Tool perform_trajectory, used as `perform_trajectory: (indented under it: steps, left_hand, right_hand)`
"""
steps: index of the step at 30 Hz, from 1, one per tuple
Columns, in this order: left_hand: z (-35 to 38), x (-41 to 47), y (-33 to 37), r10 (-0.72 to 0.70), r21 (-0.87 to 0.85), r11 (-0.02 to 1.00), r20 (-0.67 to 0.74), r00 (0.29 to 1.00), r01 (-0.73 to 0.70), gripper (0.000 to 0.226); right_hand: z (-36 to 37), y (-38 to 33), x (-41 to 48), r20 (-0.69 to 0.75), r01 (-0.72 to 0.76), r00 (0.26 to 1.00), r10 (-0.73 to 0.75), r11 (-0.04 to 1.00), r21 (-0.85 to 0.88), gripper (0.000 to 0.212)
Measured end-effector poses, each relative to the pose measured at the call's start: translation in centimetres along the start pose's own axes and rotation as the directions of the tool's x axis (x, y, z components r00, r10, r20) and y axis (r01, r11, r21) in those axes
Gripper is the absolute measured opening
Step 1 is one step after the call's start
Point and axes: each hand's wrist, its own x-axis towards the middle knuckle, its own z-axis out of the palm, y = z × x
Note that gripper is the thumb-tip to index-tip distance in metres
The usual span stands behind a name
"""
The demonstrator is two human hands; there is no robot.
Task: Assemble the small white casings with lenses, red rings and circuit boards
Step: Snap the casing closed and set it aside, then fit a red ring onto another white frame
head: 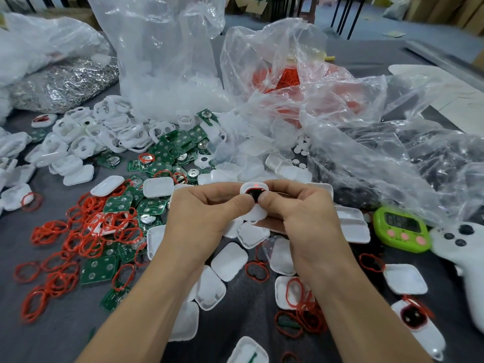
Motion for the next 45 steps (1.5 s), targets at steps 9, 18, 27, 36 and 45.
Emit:
perform_trajectory:
  steps: [9,18,27,36,45]
  left_hand:
    - [0.2,0.1,-0.4,-0.037,-0.058,0.998,-0.082,0.996,0.032,0.011]
    - [0.2,0.4,-0.6,-0.026,-0.080,0.997,-0.074,0.997,0.020,0.008]
    - [1.0,-0.8,-0.1,0.119,0.175,0.980,-0.153,0.981,-0.091,0.009]
    - [3.8,-5.3,0.5,0.548,0.682,0.578,0.082,0.832,-0.448,0.021]
    - [6.4,-7.8,-0.5,0.530,0.771,0.347,0.308,0.790,-0.533,0.014]
  right_hand:
    - [0.6,0.3,-0.1,0.202,-0.049,0.979,0.036,0.997,0.063,0.022]
    - [0.4,0.4,0.1,0.212,-0.080,0.976,0.058,0.992,0.098,0.020]
    - [-1.0,-1.0,-1.0,0.221,0.124,0.972,-0.077,0.971,-0.207,0.022]
    - [-12.6,-2.2,-11.6,-0.217,0.033,0.953,-0.213,0.780,-0.624,0.012]
    - [-13.6,1.0,-15.7,-0.338,-0.100,0.913,-0.231,0.674,-0.732,0.003]
